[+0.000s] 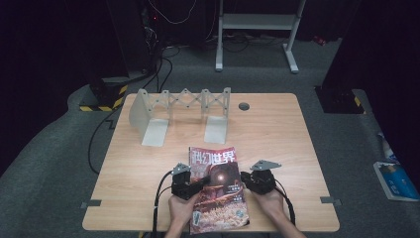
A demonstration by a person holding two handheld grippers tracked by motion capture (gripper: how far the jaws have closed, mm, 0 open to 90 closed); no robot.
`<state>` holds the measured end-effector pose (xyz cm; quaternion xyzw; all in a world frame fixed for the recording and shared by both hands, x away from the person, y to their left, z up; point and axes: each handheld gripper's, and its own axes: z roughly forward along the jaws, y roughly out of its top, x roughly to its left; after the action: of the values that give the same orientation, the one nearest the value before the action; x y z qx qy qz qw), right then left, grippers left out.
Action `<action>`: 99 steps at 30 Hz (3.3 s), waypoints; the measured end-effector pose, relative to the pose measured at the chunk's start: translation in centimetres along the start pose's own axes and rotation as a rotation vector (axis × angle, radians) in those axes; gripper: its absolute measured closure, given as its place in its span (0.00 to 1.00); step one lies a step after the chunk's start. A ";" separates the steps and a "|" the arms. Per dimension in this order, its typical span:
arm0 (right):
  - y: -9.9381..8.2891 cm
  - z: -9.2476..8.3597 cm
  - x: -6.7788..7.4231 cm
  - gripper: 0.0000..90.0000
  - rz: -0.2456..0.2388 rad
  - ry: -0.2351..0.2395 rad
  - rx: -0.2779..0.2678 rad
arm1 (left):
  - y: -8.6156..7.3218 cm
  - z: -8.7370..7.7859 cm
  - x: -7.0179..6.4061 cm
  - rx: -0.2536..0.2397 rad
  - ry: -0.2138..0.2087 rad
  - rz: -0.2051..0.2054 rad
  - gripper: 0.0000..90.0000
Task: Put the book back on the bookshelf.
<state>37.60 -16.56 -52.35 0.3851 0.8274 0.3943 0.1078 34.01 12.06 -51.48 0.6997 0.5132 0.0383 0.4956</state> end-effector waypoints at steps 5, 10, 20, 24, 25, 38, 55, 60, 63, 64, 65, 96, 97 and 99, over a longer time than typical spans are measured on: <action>-0.3 -0.5 -0.5 0.83 0.004 -0.012 -0.004 | 0.4 -0.4 -0.6 -0.013 -0.014 0.022 0.86; -0.7 -1.0 -0.9 0.82 0.001 -0.038 -0.013 | 0.8 -0.8 -1.2 -0.020 -0.032 0.032 0.88; -1.6 -1.6 -1.6 0.72 -0.039 -0.094 -0.041 | 1.9 -1.4 -2.4 -0.004 -0.036 0.103 0.89; -1.9 -1.7 -1.3 0.67 -0.096 -0.131 -0.048 | 2.6 -1.8 -3.1 0.000 -0.037 0.145 0.89; -2.0 -1.7 -1.4 0.65 -0.088 -0.128 -0.049 | 2.8 -2.0 -3.3 -0.001 -0.038 0.161 0.90; -2.4 -1.8 -1.4 0.64 -0.080 -0.137 -0.072 | 6.2 -4.1 -5.6 0.027 -0.094 0.269 0.92; -2.5 -1.9 -1.4 0.63 -0.082 -0.138 -0.076 | 10.8 -5.9 -7.9 0.071 -0.045 0.391 0.93; -2.5 -1.9 -1.3 0.63 -0.081 -0.138 -0.076 | 11.9 -6.6 -8.0 0.098 -0.009 0.421 0.93; -2.5 -1.9 -1.3 0.63 -0.079 -0.138 -0.075 | 12.5 -6.9 -8.0 0.122 0.014 0.438 0.93; -2.5 -1.9 -1.3 0.63 -0.080 -0.139 -0.075 | 12.6 -7.0 -7.9 0.126 0.018 0.440 0.93; -2.5 -1.9 -1.3 0.63 -0.080 -0.139 -0.075 | 12.8 -7.0 -7.9 0.131 0.023 0.440 0.93; -2.6 -2.0 -1.3 0.63 -0.080 -0.134 -0.074 | 17.2 -9.3 -5.6 0.270 0.127 0.410 0.92; -2.6 -2.0 -1.3 0.63 -0.080 -0.134 -0.074 | 17.4 -9.4 -5.4 0.278 0.128 0.405 0.92; -2.6 -2.0 -1.3 0.63 -0.080 -0.133 -0.074 | 17.5 -9.5 -5.2 0.287 0.132 0.396 0.92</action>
<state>36.10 -19.62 -53.10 0.3728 0.8181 0.3934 0.1926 38.18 14.63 -31.46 0.8457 0.3976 0.1067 0.3395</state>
